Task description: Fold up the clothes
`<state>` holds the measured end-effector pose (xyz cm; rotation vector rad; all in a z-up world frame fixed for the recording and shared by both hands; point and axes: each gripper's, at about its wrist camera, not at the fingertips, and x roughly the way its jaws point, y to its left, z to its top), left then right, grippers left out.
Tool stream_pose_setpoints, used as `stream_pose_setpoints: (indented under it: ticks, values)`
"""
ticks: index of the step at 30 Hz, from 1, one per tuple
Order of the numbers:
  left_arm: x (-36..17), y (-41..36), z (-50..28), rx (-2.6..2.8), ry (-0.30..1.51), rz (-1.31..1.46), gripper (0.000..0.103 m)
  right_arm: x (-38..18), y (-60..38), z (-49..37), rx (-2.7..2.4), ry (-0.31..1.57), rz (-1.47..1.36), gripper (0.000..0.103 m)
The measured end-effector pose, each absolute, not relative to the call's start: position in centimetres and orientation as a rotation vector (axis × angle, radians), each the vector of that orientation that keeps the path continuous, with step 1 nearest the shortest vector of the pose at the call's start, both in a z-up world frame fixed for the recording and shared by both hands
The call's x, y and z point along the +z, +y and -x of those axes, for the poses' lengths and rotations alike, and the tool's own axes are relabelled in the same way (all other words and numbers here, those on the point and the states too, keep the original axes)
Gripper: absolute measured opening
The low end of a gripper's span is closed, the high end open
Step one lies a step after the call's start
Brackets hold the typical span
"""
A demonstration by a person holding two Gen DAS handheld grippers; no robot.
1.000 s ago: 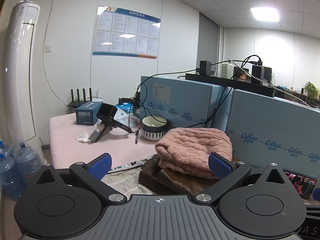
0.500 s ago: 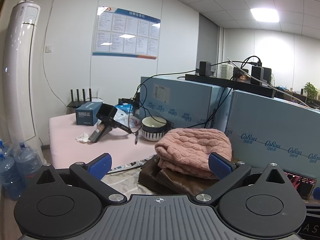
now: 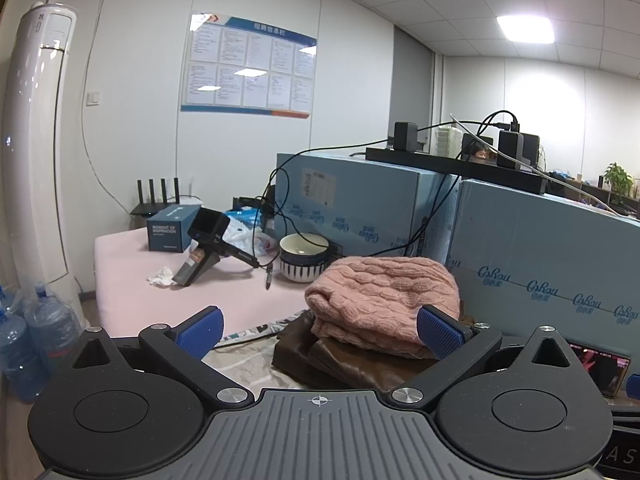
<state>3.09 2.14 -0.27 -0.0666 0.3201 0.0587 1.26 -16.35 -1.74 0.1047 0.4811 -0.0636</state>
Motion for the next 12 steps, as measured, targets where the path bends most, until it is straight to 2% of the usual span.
stream_pose_setpoints:
  ticks: [12]
  values:
    - [-0.39,1.8,-3.14,0.054,0.324,0.063,0.103,-1.85,-16.64,-1.35,-0.067,0.486,-0.107,0.103]
